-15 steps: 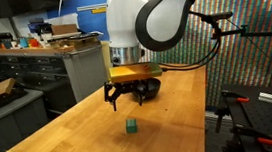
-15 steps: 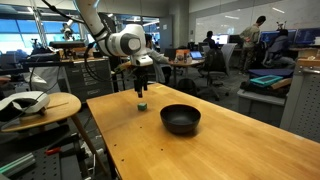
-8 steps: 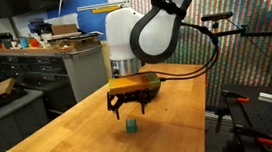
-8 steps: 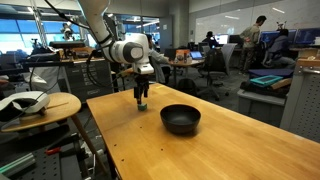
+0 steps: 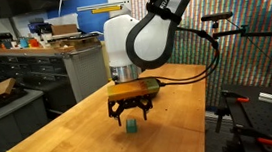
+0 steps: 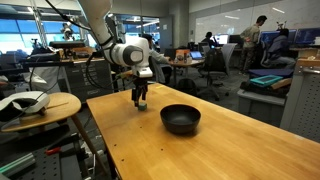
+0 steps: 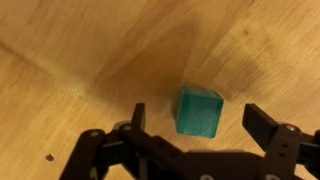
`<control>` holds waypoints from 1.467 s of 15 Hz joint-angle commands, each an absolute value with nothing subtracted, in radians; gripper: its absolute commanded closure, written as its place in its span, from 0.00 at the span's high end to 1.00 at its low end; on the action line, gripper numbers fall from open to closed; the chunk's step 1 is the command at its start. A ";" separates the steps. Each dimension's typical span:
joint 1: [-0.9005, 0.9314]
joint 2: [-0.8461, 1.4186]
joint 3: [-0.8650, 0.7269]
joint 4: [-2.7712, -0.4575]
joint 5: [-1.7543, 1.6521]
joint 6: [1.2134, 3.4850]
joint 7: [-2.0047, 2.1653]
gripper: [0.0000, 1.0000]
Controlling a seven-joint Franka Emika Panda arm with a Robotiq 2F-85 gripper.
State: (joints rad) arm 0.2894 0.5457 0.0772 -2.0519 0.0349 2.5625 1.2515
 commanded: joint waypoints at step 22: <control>0.298 0.472 0.046 -2.064 0.046 2.557 1.154 0.18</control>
